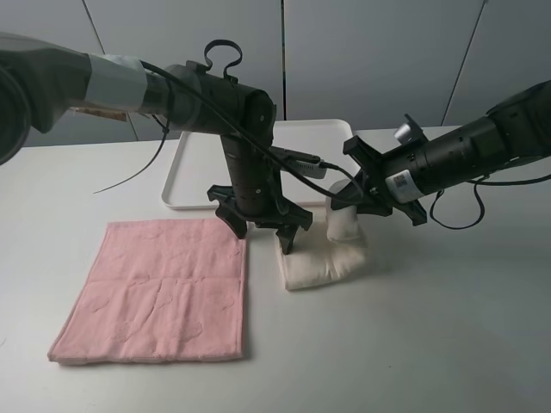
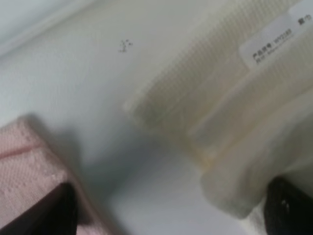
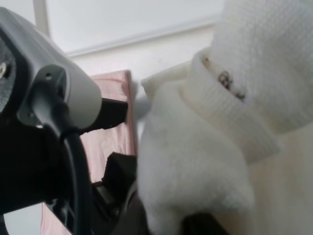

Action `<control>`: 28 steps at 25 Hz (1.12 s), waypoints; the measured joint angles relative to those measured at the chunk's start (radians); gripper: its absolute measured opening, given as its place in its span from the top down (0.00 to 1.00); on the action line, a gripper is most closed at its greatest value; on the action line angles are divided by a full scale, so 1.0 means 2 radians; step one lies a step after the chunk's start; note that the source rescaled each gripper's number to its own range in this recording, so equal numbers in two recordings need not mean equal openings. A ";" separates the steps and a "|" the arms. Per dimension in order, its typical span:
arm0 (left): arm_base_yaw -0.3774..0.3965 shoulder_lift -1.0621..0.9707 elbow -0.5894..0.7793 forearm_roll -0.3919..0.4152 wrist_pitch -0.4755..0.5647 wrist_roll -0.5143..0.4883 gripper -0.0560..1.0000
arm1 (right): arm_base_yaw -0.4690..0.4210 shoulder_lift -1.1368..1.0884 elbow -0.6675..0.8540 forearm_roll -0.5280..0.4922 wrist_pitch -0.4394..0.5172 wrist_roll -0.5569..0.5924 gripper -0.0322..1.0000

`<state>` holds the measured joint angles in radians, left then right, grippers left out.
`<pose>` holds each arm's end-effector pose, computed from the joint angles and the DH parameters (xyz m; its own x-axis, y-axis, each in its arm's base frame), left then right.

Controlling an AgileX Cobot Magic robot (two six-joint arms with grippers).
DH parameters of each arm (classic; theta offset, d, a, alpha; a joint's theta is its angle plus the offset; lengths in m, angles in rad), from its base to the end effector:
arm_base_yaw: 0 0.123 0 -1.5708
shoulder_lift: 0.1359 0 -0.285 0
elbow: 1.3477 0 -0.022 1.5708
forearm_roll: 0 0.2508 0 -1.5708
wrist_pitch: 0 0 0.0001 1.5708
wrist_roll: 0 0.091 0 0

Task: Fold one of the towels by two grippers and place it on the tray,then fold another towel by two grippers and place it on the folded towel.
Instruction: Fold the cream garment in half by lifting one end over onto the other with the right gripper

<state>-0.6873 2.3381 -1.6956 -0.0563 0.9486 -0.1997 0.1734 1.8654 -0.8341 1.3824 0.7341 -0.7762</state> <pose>0.3487 -0.2916 0.0952 -0.8970 0.4385 -0.0553 0.4413 0.8953 -0.0600 0.2991 0.1133 0.1304 -0.9715 0.2250 -0.0746 0.0992 0.6718 0.7341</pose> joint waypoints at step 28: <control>0.023 -0.025 -0.065 -0.010 0.055 0.023 0.01 | 0.015 0.057 0.000 0.087 0.036 -0.075 0.90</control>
<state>-0.6419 2.2887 -1.8260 -0.0762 1.0580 -0.1533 0.2034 1.9787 -0.8341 1.5557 0.8068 -0.9269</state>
